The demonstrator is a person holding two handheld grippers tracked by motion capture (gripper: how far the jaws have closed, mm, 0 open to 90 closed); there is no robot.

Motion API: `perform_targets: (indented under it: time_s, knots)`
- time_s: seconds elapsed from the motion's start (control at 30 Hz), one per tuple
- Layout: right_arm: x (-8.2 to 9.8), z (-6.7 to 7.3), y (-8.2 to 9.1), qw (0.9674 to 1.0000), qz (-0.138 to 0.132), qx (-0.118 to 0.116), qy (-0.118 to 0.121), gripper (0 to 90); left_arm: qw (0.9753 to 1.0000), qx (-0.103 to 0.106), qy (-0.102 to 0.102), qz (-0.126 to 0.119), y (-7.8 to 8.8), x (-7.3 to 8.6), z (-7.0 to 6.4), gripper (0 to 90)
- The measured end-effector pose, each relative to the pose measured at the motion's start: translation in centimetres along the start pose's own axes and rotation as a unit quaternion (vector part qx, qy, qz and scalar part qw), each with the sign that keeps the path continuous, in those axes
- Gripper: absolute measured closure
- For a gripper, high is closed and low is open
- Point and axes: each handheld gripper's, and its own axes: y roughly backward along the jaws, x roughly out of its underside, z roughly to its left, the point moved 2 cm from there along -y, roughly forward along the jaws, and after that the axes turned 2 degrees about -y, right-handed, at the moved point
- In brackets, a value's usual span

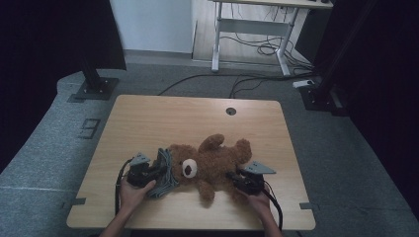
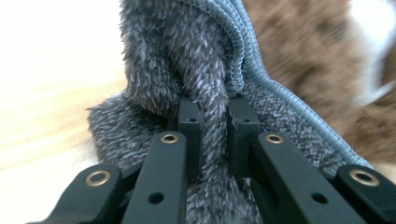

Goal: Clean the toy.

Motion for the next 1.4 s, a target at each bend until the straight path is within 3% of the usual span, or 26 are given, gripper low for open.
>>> perform_targets:
  time_s: [0.1,0.23,0.5,0.7,0.93,1.17,1.4]
  knots:
    - [0.0,0.0,0.0,1.0000,0.000,0.000,0.000,65.8,0.9995,-0.016,-0.017,0.021,-0.3,0.1,-0.3,78.5]
    - [0.0,0.0,0.0,1.0000,-0.001,-0.001,0.000,65.8,0.9991,-0.018,-0.017,0.036,-0.4,0.3,0.1,78.4]
    - [0.0,-0.1,0.1,1.0000,0.001,-0.001,0.002,65.7,0.9997,-0.021,0.004,0.014,1.6,0.3,1.4,77.9]
    - [0.0,-0.1,0.1,1.0000,0.001,-0.004,0.001,65.7,0.9992,-0.037,0.016,-0.005,4.2,0.6,2.5,77.8]
    - [0.0,-0.2,0.1,1.0000,0.001,-0.004,0.000,65.7,0.9975,-0.067,0.020,-0.005,6.3,1.3,4.1,77.4]
    - [0.0,-0.2,0.0,1.0000,0.001,-0.005,0.000,65.7,0.9946,-0.093,0.041,0.023,7.4,2.2,6.9,76.6]
    - [-0.1,-0.2,0.0,1.0000,0.000,-0.005,0.000,65.7,0.9943,-0.091,0.038,0.040,7.4,2.8,7.0,76.0]
